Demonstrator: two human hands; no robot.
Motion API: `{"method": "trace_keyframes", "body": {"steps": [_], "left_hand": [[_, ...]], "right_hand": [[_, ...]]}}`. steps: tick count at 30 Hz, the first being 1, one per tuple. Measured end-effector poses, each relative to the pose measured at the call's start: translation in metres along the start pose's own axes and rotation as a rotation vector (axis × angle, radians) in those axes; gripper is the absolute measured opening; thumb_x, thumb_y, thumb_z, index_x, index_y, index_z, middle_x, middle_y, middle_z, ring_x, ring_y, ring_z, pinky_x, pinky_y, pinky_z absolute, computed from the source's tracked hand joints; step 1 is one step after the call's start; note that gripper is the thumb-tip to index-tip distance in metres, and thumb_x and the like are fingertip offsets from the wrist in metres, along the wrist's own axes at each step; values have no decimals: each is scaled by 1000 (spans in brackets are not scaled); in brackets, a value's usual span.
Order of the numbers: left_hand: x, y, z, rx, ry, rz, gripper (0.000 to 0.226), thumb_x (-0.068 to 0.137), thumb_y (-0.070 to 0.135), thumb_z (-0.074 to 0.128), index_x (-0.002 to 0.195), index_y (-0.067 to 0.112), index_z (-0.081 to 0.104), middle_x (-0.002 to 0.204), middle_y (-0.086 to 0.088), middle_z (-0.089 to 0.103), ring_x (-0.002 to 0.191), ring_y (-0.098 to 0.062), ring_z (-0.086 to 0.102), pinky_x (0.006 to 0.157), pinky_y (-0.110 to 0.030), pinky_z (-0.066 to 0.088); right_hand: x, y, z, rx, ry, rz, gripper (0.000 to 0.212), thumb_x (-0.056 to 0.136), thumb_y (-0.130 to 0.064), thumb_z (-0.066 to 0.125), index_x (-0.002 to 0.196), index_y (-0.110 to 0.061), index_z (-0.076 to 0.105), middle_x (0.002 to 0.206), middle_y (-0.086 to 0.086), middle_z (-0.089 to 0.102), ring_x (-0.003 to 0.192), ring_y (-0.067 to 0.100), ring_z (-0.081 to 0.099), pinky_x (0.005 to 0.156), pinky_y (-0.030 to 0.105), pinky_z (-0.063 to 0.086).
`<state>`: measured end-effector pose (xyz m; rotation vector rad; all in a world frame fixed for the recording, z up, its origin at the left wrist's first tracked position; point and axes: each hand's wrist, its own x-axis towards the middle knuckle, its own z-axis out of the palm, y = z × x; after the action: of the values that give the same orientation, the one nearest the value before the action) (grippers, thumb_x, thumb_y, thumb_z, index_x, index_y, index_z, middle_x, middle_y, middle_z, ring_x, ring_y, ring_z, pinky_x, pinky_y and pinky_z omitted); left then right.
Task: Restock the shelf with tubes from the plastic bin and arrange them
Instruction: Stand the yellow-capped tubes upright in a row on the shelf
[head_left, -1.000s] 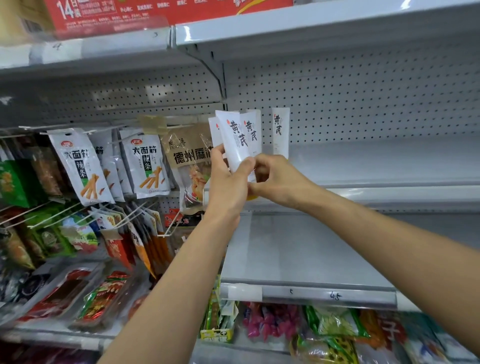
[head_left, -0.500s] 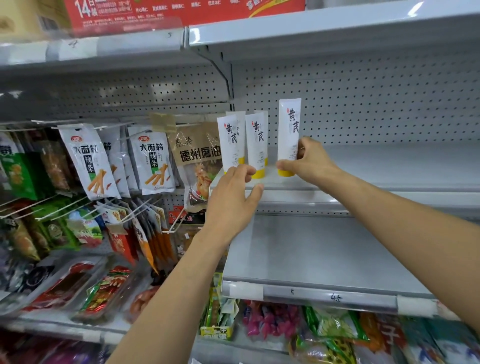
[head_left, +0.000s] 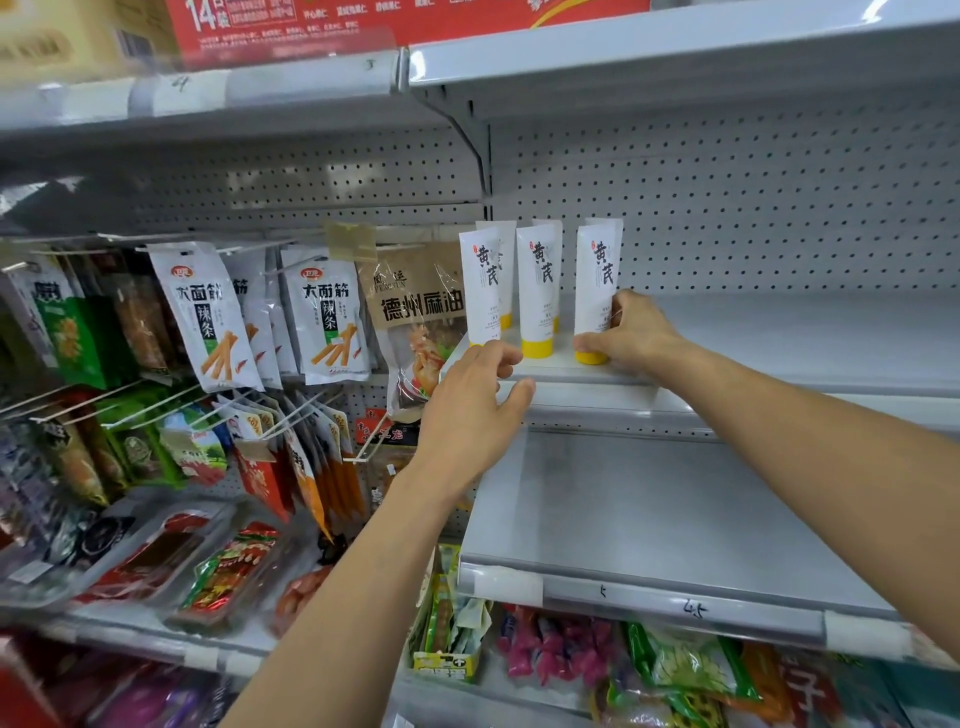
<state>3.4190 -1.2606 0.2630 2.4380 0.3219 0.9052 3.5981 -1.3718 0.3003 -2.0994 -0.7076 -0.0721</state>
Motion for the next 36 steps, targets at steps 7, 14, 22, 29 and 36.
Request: {"method": "trace_keyframes", "body": {"steps": [7, 14, 22, 29, 36], "left_hand": [[1, -6, 1, -13, -40, -28, 29, 94, 34, 54, 122, 25, 54, 115, 9, 58, 99, -11, 57, 88, -40, 51], [-27, -24, 3, -62, -28, -53, 24, 93, 33, 56, 115, 24, 58, 96, 12, 62, 86, -6, 59, 82, -37, 52], [-106, -110, 32, -4, -268, -242, 21, 93, 31, 57, 112, 21, 60, 86, 9, 63, 77, -11, 59, 75, -29, 49], [-207, -211, 96, -81, -577, -565, 18, 94, 29, 58, 107, 16, 61, 82, 5, 62, 83, -23, 65, 79, -38, 53], [-287, -282, 187, -248, -743, -1015, 13, 85, 29, 69, 88, 23, 58, 90, -10, 67, 76, -29, 61, 71, -36, 47]], "right_hand": [[-6, -4, -1, -64, -24, 44, 56, 77, -22, 76, 123, -9, 47, 114, 5, 59, 100, 21, 55, 82, 30, 44], [-92, -2, 32, -154, 270, -345, 30, 86, -23, 59, 114, -23, 49, 103, -9, 57, 90, 10, 53, 78, 34, 47], [-166, 47, 121, -340, -126, -242, 23, 90, -27, 57, 113, -24, 56, 108, -10, 60, 96, 12, 57, 73, 29, 43], [-216, 145, 213, -403, -598, 22, 26, 88, -32, 59, 111, -20, 55, 112, 1, 63, 99, 21, 60, 81, 35, 50], [-263, 269, 300, -497, -861, 284, 44, 90, -31, 57, 128, -12, 45, 132, 8, 52, 121, 27, 49, 93, 37, 45]]}}
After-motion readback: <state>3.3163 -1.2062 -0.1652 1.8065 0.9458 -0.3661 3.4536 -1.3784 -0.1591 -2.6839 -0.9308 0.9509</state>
